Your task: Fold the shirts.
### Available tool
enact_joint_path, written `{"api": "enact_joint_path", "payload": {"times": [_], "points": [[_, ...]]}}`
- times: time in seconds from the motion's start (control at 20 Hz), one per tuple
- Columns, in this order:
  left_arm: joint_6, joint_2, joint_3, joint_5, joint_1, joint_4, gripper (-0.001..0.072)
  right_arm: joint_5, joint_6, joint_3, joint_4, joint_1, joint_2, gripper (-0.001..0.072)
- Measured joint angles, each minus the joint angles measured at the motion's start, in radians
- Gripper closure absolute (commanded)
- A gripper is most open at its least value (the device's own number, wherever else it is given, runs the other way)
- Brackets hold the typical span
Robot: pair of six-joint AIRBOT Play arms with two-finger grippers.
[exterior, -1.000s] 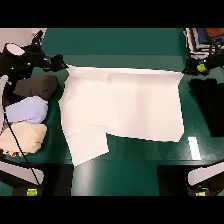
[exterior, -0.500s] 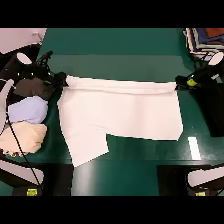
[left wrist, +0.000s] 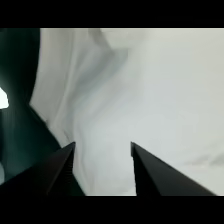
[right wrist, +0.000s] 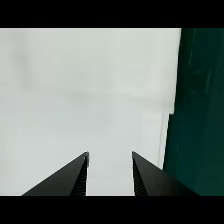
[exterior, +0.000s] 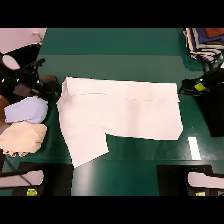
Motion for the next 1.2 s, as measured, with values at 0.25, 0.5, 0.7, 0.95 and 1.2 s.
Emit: {"api": "enact_joint_path", "payload": {"times": [0.25, 0.5, 0.7, 0.95, 1.2], "points": [[-0.054, 0.328, -0.435, 0.001, 0.001, 0.019, 0.0279, -0.034, 0.001, -0.105, 0.001, 0.001, 0.169, 0.0387], [-0.068, 0.500, -0.757, 0.040, 0.001, -0.098, 0.0279, -0.051, 0.002, -0.129, 0.030, 0.001, 0.248, 0.0386], [-0.037, 0.532, -0.869, 0.114, 0.001, -0.202, 0.0287, -0.057, 0.002, -0.133, 0.046, 0.000, 0.284, 0.0386], [0.002, 0.542, -0.902, 0.191, 0.001, -0.266, 0.0683, 0.011, 0.002, -0.140, 0.051, -0.022, 0.299, 0.0387], [0.026, 0.543, -0.867, 0.196, 0.001, -0.284, 0.0683, 0.084, 0.001, -0.315, 0.050, -0.174, 0.365, 0.0187]]}}
